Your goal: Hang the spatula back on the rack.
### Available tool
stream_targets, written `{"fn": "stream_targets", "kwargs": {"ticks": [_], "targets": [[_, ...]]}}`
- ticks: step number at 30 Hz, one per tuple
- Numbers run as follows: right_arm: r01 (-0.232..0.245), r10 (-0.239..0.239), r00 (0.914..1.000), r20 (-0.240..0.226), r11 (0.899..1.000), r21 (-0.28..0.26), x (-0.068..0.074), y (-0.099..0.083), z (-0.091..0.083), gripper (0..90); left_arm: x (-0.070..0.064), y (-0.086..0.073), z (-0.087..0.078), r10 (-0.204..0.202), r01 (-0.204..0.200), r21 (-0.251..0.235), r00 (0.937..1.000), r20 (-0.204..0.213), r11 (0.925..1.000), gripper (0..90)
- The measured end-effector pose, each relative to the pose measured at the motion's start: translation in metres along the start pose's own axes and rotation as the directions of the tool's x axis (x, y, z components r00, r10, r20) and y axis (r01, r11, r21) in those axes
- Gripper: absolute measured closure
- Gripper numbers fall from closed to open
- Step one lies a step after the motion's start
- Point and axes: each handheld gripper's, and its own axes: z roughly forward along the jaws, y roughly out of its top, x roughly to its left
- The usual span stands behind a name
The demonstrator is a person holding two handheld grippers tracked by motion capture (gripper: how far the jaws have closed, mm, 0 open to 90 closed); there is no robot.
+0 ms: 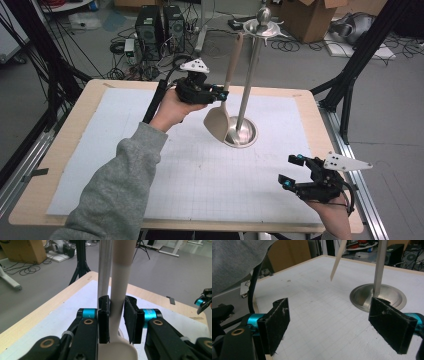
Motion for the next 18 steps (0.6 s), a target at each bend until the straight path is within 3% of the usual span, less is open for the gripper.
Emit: {"fn": "stream_targets", "kwargs": {"ticks": [4, 9, 15, 18], "targets": [[0.001, -0.001, 1.0, -0.001, 1.0, 0.001, 0.0, 0.0, 0.0, 16.6, -0.002, 0.0, -0.004, 0.019, -0.019, -0.004, 0.9997, -0.015, 0.9998, 65.6], [0.009, -0.009, 0.9999, -0.005, 1.0, 0.0, 0.001, 0.001, 0.001, 16.6, -0.004, -0.003, -0.009, 0.061, -0.061, -0.001, 0.9979, -0.023, 0.9981, 49.5], [0.009, -0.009, 0.9999, -0.007, 1.0, 0.011, 0.002, 0.001, 0.003, 16.6, -0.001, -0.01, -0.017, 0.056, -0.056, -0.009, 0.9978, -0.036, 0.9984, 30.2], [0.009, -0.009, 0.9999, -0.007, 1.0, 0.015, 0.002, 0.001, 0.005, 16.6, 0.003, -0.013, -0.023, 0.034, -0.036, -0.022, 0.9979, -0.055, 0.9991, 19.9]]}}
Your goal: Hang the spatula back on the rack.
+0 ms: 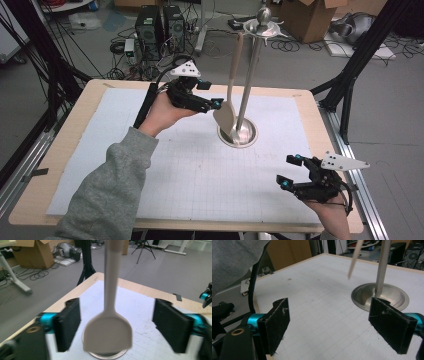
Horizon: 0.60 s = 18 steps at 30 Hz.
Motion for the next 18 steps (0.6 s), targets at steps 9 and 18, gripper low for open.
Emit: {"fn": "stream_targets", "kwargs": {"ticks": [9, 18], "targets": [[0.006, -0.006, 1.0, -0.006, 1.0, 0.008, -0.001, 0.001, 0.006, 16.6, 0.004, -0.008, -0.019, -0.054, 0.054, -0.013, 0.9985, 0.011, 0.9984, 15.3], [0.001, -0.001, 1.0, -0.005, 1.0, 0.001, -0.003, 0.002, 0.006, 16.6, -0.002, -0.019, -0.046, -0.047, 0.049, -0.067, 0.9985, 0.026, 0.9965, 15.2]]}}
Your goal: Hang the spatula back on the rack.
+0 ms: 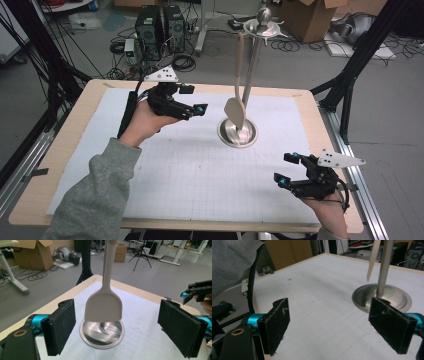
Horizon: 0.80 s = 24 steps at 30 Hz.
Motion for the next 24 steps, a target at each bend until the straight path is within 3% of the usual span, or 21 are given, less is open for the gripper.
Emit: {"fn": "stream_targets", "kwargs": {"ticks": [12, 19, 24], "targets": [[-0.004, 0.004, 1.0, -0.005, 1.0, -0.009, -0.003, 0.003, 0.003, 16.6, 0.0, -0.016, -0.035, 0.02, -0.022, -0.021, 0.9954, -0.093, 0.9995, 15.3], [0.012, -0.012, 0.9998, -0.017, 1.0, -0.004, -0.006, 0.006, 0.012, 16.6, -0.004, -0.027, -0.058, 0.058, -0.063, -0.027, 0.9857, -0.158, 0.9976, 15.3], [0.012, -0.012, 0.9998, -0.016, 1.0, -0.009, -0.007, 0.009, 0.016, 16.6, -0.002, -0.037, -0.079, 0.052, -0.062, -0.045, 0.9786, -0.199, 0.997, 15.3]]}}
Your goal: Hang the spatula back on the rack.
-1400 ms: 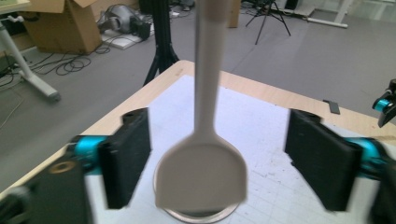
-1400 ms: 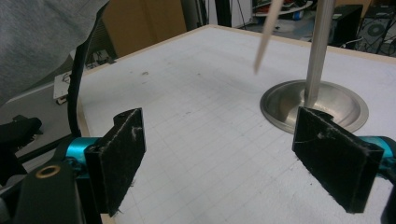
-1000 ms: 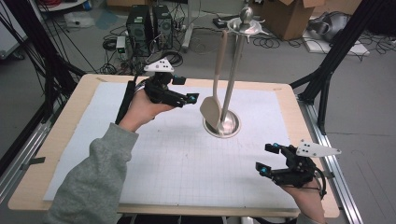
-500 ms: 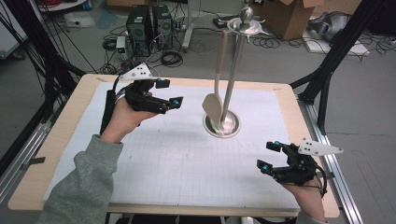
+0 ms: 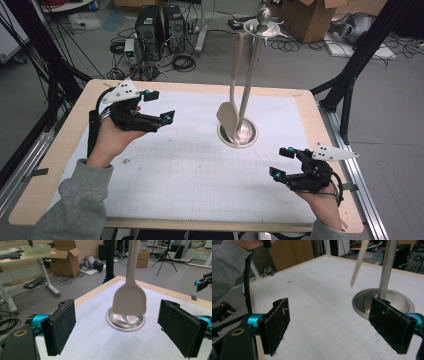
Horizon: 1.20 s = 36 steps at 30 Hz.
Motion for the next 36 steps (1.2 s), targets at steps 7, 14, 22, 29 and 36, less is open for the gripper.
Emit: {"fn": "stream_targets", "kwargs": {"ticks": [7, 14, 22, 29, 36], "targets": [[0.003, -0.003, 1.0, 0.005, 1.0, 0.002, -0.003, 0.002, 0.004, 16.6, 0.009, -0.024, -0.024, -0.045, 0.044, -0.028, 0.9973, -0.058, 0.9986, 15.4], [0.016, -0.016, 0.9997, 0.021, 1.0, 0.0, -0.002, 0.005, 0.007, 16.6, 0.016, -0.05, -0.045, -0.083, 0.079, -0.048, 0.9913, -0.102, 0.9957, 15.5], [0.03, -0.03, 0.9993, 0.023, 1.0, -0.006, 0.001, 0.011, 0.009, 16.6, 0.013, -0.067, -0.067, -0.082, 0.074, -0.071, 0.9881, -0.13, 0.9947, 15.6], [0.046, -0.045, 0.9987, 0.023, 0.999, -0.022, 0.003, 0.013, 0.009, 16.6, 0.011, -0.083, -0.081, -0.071, 0.062, -0.076, 0.9897, -0.125, 0.9952, 15.6], [0.043, -0.042, 0.9988, 0.026, 0.999, -0.019, 0.003, 0.014, 0.01, 16.6, 0.012, -0.097, -0.097, -0.075, 0.066, -0.052, 0.9812, -0.178, 0.9965, 15.3]]}}
